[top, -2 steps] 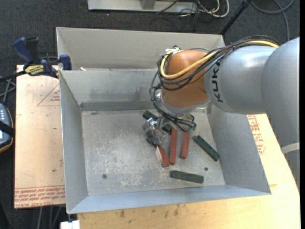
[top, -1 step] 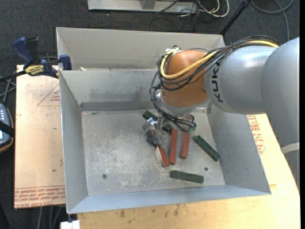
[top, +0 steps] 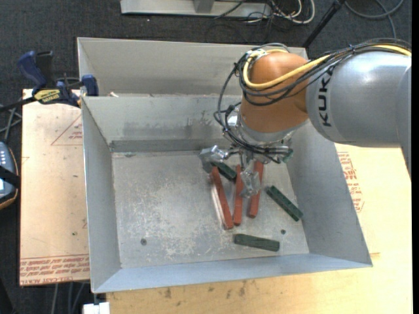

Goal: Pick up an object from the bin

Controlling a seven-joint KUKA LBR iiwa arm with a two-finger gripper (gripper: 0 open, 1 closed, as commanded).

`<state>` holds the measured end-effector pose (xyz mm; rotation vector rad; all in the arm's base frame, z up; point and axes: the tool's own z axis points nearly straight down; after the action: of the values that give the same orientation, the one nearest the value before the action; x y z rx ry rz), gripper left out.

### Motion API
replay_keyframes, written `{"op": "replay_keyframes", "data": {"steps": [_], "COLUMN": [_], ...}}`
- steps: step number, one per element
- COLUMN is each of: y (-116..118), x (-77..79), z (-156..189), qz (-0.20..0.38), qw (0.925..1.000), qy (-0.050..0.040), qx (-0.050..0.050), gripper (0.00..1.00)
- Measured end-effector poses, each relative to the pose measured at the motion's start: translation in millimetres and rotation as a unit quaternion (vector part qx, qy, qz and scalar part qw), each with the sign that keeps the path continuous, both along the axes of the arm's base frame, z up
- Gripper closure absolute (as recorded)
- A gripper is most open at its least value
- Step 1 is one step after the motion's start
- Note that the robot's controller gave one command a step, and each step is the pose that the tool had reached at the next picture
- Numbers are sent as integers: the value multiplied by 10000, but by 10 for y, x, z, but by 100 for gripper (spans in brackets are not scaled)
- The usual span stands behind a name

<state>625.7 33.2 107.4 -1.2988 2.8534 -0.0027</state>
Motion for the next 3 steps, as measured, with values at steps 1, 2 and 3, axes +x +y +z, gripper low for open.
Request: {"op": "replay_keyframes", "data": {"steps": [1, 2, 3], "y": [16, 108, 109], "x": [-11, 43, 43], "z": [-14, -352, -352], "qz": [4, 1736, 1736], "qw": [10000, 9848, 9848], "qy": [19, -4, -5], "qx": [8, 9, 10], "gripper": [0, 100, 100]}}
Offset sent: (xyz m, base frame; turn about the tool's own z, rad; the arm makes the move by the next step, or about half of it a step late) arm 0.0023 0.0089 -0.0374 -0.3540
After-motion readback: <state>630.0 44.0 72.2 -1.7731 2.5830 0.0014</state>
